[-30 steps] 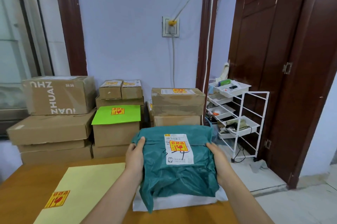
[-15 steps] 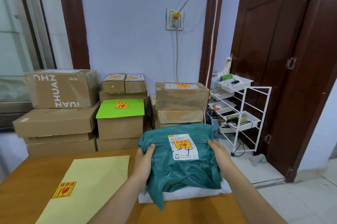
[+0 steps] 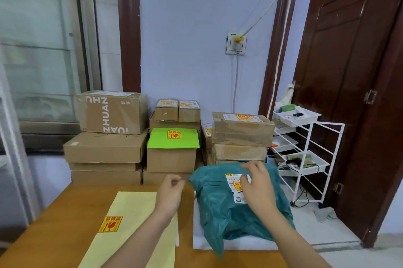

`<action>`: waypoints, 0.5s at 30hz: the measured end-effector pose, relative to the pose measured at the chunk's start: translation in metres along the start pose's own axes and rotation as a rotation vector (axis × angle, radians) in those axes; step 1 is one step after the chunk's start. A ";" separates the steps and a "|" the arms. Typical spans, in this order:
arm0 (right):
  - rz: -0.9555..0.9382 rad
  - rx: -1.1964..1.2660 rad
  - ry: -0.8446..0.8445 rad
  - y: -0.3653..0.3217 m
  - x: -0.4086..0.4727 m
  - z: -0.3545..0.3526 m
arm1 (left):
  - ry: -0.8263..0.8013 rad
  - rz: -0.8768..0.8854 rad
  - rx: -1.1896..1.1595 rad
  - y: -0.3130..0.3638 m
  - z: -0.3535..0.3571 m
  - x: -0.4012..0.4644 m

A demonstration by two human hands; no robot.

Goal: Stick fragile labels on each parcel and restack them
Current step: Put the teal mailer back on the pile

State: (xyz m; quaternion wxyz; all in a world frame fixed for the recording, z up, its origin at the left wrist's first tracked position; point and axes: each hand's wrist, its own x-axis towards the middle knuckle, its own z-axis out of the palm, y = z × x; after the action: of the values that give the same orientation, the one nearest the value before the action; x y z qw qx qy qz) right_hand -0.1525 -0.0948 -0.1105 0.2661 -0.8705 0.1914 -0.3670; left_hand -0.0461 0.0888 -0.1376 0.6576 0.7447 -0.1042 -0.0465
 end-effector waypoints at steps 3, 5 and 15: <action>-0.053 0.038 -0.083 -0.037 0.007 0.018 | 0.028 0.064 0.040 0.007 -0.027 0.006; -0.083 0.094 -0.145 -0.062 0.012 0.033 | 0.055 0.128 0.096 0.014 -0.047 0.010; -0.092 0.286 -0.302 -0.159 0.037 0.100 | 0.262 0.229 0.142 0.043 -0.145 0.061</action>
State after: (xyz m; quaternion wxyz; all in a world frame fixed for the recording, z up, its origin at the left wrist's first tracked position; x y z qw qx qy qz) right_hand -0.0324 0.0428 -0.0536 0.3955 -0.8768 0.0556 -0.2676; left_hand 0.0394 0.2116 -0.0722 0.6124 0.7721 -0.1047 0.1337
